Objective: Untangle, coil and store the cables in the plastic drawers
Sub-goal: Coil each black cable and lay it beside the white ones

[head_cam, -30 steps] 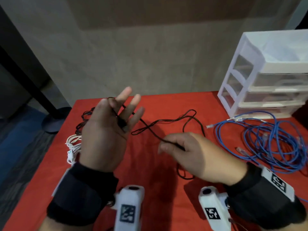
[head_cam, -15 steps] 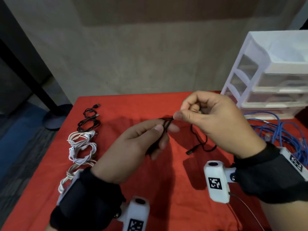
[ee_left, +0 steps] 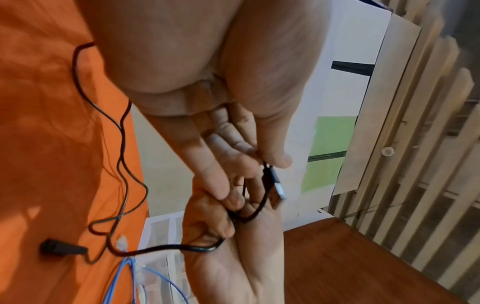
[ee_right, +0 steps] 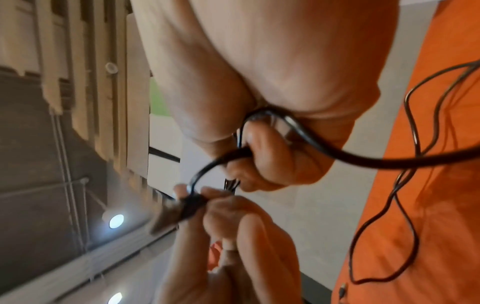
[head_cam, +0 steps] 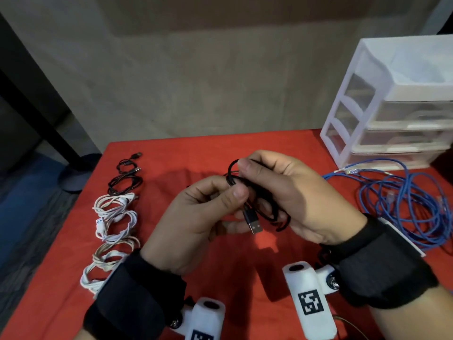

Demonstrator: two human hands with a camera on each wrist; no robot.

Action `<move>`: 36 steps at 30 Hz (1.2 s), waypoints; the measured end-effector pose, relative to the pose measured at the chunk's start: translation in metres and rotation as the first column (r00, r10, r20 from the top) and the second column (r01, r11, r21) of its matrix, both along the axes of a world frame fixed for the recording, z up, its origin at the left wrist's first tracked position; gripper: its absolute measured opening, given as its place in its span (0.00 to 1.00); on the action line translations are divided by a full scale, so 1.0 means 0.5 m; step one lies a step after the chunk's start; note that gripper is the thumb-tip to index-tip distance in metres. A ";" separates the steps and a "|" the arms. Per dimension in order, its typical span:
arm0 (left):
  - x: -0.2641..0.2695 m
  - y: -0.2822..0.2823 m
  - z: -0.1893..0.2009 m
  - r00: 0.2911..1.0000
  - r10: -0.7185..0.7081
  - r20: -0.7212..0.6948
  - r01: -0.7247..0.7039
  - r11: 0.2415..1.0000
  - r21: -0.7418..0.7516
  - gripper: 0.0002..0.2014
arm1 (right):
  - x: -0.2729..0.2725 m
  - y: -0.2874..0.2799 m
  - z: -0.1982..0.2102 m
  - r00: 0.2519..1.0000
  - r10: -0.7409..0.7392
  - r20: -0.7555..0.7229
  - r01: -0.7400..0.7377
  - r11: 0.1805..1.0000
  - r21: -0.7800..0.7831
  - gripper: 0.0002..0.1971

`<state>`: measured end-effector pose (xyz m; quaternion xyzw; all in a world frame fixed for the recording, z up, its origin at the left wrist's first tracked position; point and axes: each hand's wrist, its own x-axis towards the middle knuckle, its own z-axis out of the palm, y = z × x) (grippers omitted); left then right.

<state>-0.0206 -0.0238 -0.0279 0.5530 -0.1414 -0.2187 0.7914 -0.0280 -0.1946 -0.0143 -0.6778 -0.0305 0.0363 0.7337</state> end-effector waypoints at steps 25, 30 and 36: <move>0.029 -0.004 -0.034 0.911 0.323 0.256 -0.390 0.876 0.285 0.15 | -0.004 0.006 -0.006 0.999 -0.012 -0.041 0.015 0.996 0.087 0.18; 0.050 0.005 -0.072 0.672 0.268 0.691 -0.629 0.699 0.340 0.12 | 0.003 0.007 -0.016 0.999 -0.055 0.002 0.054 0.996 0.076 0.16; 0.031 0.013 -0.017 0.992 0.079 -0.103 -0.086 0.994 -0.069 0.12 | 0.006 0.005 -0.010 0.998 -0.051 0.045 0.048 0.997 0.064 0.14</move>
